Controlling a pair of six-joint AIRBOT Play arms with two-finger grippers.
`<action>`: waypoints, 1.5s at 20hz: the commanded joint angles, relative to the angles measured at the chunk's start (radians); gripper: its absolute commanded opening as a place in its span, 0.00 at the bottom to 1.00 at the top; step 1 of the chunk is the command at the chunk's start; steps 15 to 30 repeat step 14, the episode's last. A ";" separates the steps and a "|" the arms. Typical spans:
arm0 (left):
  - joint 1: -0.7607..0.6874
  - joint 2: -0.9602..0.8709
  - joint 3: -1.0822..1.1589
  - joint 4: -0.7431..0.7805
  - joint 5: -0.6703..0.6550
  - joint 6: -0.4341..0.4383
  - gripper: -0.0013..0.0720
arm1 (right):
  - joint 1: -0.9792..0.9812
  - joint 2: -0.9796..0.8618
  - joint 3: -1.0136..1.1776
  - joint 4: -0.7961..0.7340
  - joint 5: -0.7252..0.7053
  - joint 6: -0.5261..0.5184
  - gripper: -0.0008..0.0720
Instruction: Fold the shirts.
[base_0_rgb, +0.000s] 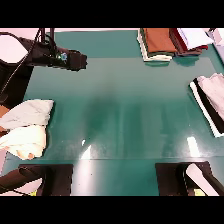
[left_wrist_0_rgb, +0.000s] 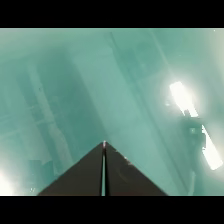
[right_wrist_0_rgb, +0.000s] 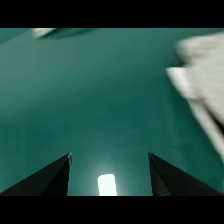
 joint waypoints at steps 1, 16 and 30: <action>0.000 0.000 0.000 0.000 0.005 0.000 0.04 | 0.315 0.018 0.001 0.066 -0.023 -0.001 0.77; 0.000 0.000 0.000 0.000 0.089 0.000 0.05 | 0.725 0.018 0.002 0.044 -0.147 -0.001 0.03; 0.000 0.000 0.000 0.000 0.089 0.000 0.05 | 0.725 0.018 0.002 0.044 -0.147 -0.001 0.03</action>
